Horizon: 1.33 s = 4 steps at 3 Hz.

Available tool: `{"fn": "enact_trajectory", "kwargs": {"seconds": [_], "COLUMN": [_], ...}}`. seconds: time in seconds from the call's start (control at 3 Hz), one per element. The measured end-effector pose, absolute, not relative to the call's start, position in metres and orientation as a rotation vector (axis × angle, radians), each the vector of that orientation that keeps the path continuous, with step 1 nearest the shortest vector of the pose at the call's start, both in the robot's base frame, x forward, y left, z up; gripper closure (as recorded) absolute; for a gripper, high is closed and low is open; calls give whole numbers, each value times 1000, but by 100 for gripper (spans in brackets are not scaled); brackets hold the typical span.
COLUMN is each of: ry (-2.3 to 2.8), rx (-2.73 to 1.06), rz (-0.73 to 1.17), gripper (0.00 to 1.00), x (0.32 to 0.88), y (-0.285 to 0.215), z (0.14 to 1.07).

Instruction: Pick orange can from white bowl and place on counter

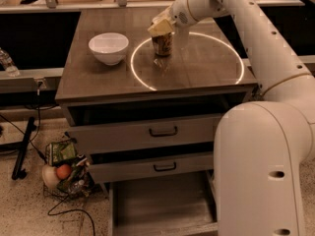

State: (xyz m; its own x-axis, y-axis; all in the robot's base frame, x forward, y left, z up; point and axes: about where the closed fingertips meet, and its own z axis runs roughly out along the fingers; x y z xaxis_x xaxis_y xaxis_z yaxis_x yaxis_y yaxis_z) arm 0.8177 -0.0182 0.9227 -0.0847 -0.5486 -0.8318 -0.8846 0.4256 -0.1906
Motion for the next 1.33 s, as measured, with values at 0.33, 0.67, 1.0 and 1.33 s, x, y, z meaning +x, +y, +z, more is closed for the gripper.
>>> {"fn": "enact_trajectory", "kwargs": {"seconds": [0.33,0.67,1.0,1.33], "ry": [1770,1769,1766,1757], "rx": [-1219,-1219,-1194,-1174], "rz": [483,483,512,539], "gripper": [61,37,14,0], "x": [823,823,825,823], "y": [-22,-22,-27,-39], "z": [911,916,909,907]}}
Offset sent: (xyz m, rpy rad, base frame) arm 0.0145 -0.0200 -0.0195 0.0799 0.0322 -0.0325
